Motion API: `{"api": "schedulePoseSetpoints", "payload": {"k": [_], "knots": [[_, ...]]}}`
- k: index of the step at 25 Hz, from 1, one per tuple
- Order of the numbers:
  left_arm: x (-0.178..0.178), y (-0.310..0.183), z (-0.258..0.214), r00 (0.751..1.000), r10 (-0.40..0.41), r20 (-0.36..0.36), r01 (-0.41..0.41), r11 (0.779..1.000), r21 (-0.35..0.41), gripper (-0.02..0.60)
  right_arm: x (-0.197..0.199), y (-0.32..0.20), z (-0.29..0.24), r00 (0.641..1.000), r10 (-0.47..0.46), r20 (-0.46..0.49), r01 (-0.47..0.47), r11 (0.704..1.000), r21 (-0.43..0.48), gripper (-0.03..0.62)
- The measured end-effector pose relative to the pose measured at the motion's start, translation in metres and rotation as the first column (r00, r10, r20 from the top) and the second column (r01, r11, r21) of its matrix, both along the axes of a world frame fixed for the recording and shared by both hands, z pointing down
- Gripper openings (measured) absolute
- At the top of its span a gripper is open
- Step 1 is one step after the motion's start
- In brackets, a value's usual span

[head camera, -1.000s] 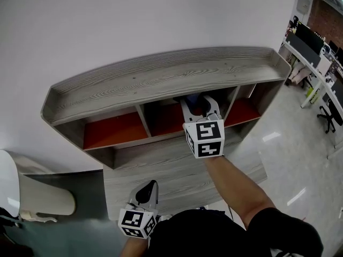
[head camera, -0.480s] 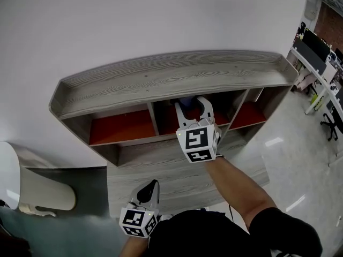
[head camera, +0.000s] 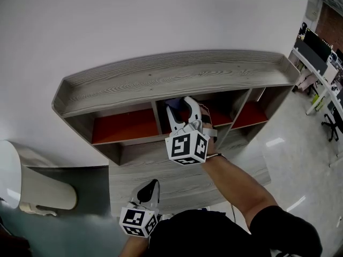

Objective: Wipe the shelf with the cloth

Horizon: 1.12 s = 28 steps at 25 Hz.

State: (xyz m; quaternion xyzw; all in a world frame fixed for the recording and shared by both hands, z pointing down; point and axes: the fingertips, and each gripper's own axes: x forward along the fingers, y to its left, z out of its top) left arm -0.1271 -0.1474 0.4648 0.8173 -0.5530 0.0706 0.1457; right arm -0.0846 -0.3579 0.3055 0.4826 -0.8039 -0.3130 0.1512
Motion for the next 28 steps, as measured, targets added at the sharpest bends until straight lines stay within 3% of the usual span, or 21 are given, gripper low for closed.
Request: {"api": "schedulePoseSetpoints", "payload": {"k": [11,28], "knots": [[-0.008,0.001,-0.001,1.000,0.004,-0.010,-0.004,1.000,0.010,0.009,-0.019,0.006,0.005,0.994,0.000,-0.111,0.004,0.999,0.040,0.156],[-0.026,0.007,0.000,0.994,0.100,-0.030,-0.100,0.995,0.023,0.009,-0.021,0.026,0.005,0.984,0.082,-0.157,-0.070,0.994,0.079,0.156]]}}
